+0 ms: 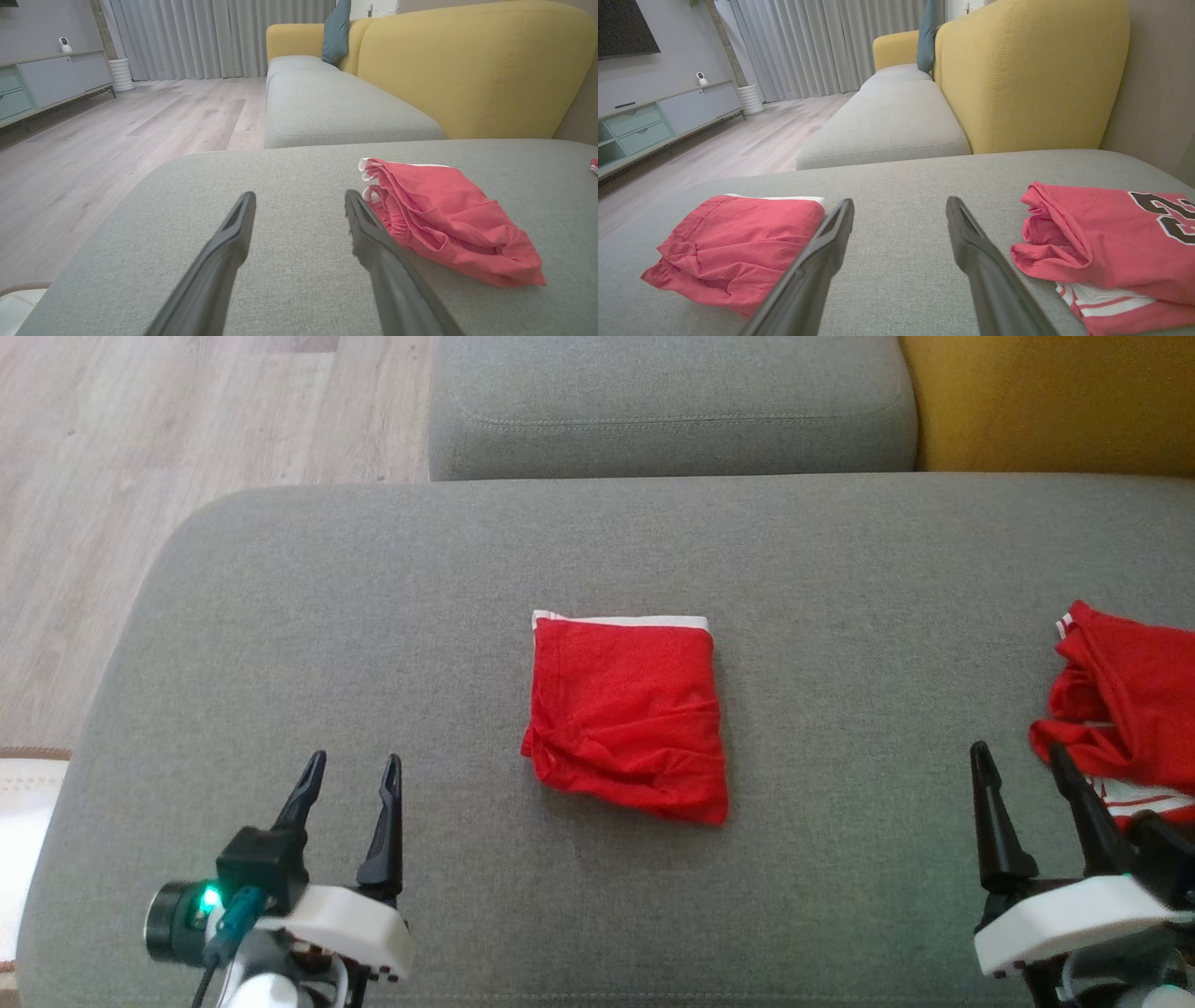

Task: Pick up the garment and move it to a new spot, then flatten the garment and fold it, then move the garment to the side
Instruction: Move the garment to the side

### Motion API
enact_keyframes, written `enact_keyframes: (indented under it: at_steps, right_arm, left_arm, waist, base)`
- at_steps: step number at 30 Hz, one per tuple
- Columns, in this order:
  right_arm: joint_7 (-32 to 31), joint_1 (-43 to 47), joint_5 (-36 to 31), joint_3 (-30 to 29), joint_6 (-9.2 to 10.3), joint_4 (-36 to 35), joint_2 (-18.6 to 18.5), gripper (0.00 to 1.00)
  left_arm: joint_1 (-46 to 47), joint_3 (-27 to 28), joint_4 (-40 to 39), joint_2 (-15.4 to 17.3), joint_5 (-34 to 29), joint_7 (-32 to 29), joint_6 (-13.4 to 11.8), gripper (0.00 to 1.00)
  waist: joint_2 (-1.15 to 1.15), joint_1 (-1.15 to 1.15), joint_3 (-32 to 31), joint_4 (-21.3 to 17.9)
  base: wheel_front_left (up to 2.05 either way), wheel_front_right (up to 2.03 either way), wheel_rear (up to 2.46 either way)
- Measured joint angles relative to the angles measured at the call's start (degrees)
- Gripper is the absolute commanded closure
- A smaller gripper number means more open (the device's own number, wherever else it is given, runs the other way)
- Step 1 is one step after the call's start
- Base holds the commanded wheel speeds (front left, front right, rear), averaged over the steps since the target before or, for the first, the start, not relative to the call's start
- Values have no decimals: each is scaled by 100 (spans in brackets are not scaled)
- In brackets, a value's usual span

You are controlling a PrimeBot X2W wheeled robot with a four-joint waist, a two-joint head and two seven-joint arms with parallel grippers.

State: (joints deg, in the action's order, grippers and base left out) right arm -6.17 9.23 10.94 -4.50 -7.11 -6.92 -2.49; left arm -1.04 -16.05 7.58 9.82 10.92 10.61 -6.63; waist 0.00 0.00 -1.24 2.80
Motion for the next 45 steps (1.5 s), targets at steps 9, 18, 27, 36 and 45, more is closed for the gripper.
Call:
enact_keyframes:
  at_steps: [9, 18, 27, 36, 45]
  right_arm:
    - [0, 0, 16, 5, 0, 13, 1, 0]
    - [-120, -91, 15, 92, 0, 443, 1, 0]
    - [-4, -1638, 191, 814, 0, 2040, -10, 0]
    - [151, -2736, 543, 1478, 0, 4022, -30, 0]
    - [-83, -3092, 600, 1719, 0, 4386, -36, 100]
  left_arm:
    - [2, -18, -14, 24, 0, 0, -40, 0]
    - [99, -71, -129, 49, -1, 65, -51, 0]
    - [941, -175, -101, -75, -43, 305, -34, 0]
    - [1226, -212, 49, -272, -82, 364, 99, 0]
    - [1220, -137, -16, -296, -201, 368, 162, 0]
  waist:
    - [0, 0, 6, 0]
    - [0, 0, 187, 146]
    - [0, 2, 794, 565]
    - [0, 2, 1220, 1069]
    - [0, 0, 1254, 997]
  base:
    - [0, 0, 0]
    - [0, 0, 0]
    - [0, 0, 0]
    - [0, 0, 0]
    - [0, 0, 0]
